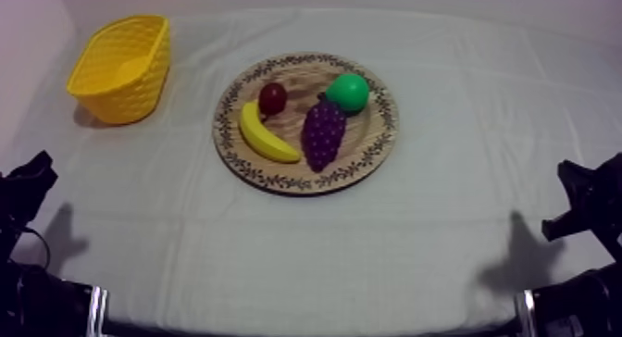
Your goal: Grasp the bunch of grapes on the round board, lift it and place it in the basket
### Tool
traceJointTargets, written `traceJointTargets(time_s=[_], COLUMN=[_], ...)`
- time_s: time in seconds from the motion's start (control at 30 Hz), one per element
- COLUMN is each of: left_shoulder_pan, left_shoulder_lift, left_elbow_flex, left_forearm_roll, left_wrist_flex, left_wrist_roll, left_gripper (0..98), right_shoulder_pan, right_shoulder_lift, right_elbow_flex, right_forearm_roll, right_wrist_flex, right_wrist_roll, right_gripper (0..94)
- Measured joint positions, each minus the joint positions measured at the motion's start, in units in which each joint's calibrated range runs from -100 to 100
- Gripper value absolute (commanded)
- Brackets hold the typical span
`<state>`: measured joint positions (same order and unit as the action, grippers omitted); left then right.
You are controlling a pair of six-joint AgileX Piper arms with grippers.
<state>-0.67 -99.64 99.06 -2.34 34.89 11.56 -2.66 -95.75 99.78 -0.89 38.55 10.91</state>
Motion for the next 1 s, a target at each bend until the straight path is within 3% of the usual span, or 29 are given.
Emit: traceJointTargets(time_s=[0.47,0.73,1.0], left_shoulder_pan=[0.6,6.0,12.6], left_shoulder_lift=[-0.1,1.5,13.5], left_elbow_flex=[0.2,-0.4,-4.5], left_forearm_roll=[0.0,-0.07,0.33], left_wrist_flex=[-0.3,-0.4,-3.1], left_wrist_roll=[0.3,1.7,4.0], left_gripper=[0.1,0.1,0.0], right_shoulder_pan=[0.0,0.0,0.0], right_shoulder_lift=[0.0,0.0,0.0], right_elbow_flex=[0.0,0.0,0.0], right_forearm_roll=[0.0,0.0,0.0], right_wrist_flex=[0.0,0.0,0.0], right_wrist_roll=[0.0,0.0,0.0], right_gripper=[0.3,0.3,0.3])
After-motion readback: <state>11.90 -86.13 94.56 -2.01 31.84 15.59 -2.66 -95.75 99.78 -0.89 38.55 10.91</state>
